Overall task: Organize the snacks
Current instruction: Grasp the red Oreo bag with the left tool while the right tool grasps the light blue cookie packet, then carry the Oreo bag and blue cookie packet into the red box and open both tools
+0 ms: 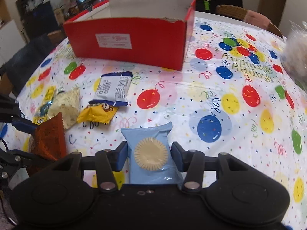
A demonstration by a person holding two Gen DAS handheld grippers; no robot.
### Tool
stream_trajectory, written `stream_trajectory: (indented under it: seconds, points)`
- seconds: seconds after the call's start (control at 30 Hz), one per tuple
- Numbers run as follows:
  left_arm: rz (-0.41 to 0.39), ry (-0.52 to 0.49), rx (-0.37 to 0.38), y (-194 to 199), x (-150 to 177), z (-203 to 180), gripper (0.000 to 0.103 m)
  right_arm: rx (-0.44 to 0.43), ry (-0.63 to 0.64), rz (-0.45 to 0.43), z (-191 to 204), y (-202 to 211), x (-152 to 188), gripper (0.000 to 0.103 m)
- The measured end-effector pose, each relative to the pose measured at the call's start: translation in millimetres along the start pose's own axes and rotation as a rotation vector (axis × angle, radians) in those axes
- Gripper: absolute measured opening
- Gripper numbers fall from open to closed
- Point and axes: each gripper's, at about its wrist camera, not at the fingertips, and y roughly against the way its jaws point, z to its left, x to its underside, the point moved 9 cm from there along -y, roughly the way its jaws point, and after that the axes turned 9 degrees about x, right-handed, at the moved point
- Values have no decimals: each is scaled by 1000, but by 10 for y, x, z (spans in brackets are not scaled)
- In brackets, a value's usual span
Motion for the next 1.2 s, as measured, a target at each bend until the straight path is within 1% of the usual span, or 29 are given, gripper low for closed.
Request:
stream_trajectory:
  seconds: [0.27,0.53,0.63,0.73,0.97,1.2]
  points:
    - [-86,76,5,298,-96,19,42,19,-61,-47,17,287,-102,48]
    - [-191,151,-37,693,-272,171,43,33,-113,-108,49,573,-357,48]
    - [-211,184,-76,817,-337,257,43,48,-112,-122,90,655,-466,48]
    - [-232,211,-94,927,-407,323,43,56,-112,-139,131,734,-568,48]
    - [-269,240,-135,1121,-599,457,43,68,-124,-171,165,854,-813,48]
    - [-298,260,-183,1276,-860,610,43,74,-125,-199,145,871,-1131,48]
